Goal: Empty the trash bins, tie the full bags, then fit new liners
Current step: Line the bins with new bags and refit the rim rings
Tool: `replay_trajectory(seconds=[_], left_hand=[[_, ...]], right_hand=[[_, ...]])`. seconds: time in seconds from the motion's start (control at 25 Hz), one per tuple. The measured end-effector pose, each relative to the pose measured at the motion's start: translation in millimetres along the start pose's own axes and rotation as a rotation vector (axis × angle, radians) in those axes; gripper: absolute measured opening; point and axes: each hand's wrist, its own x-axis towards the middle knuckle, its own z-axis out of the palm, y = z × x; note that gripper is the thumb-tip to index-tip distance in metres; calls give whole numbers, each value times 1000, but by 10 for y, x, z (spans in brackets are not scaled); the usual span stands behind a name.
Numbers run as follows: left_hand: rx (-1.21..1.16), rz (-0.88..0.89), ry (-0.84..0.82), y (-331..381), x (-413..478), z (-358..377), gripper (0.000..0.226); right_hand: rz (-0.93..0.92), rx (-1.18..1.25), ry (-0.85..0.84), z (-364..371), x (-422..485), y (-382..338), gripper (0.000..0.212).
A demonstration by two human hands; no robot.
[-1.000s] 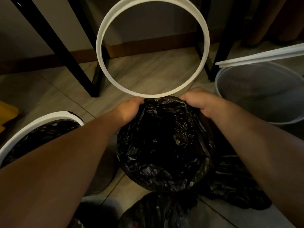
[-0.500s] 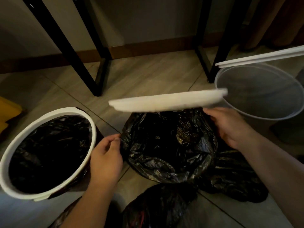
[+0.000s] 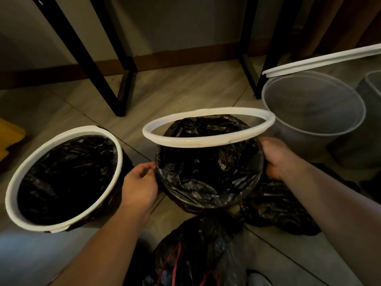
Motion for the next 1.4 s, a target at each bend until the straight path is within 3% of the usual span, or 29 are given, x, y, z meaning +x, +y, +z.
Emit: replay_trajectory(seconds=[0.24,0.36,0.48,0.56,0.64,0.76,0.84,1.04,1.16,1.28,1.4], left_hand=[[-197,-62,-28,-150,-350,-35,25],[-210,-84,-81,-249,-496,12,33],[-223,-72,-34,-235,-557,31,25],[-233,-51,30,-178,-597,1,12],[-235,15,60,-119,-654,-37,9],[-209,74,22,-87,-743,-2,13],[-192,67,20,-91,-742,45,11],[-275,-13,8,-90,-593,-3,18],[-335,-50,1,-54,-527,-98,12],[-438,-66,-52,-5,-527,-128,34],[-350,-19,-41,-33,-573,-71,21]], right_hand=[[33,122,86,-134,-267,224,27],[39,77,59,-154,-397,317,33],[-14,-10,99,-169,-526,287,29],[-154,-165,236,-225,-662,206,25],[-501,-305,375,-279,-867,41,20],[-1146,-506,235,-197,-1216,-228,30],[-1303,-748,126,-34,-1333,-285,38],[-1455,-959,-113,34,-1344,-13,25],[-1353,-1114,-265,-82,-1283,232,24],[-1285,-1271,-318,-91,-1222,418,24],[-1262,-1303,-328,-95,-1205,446,25]])
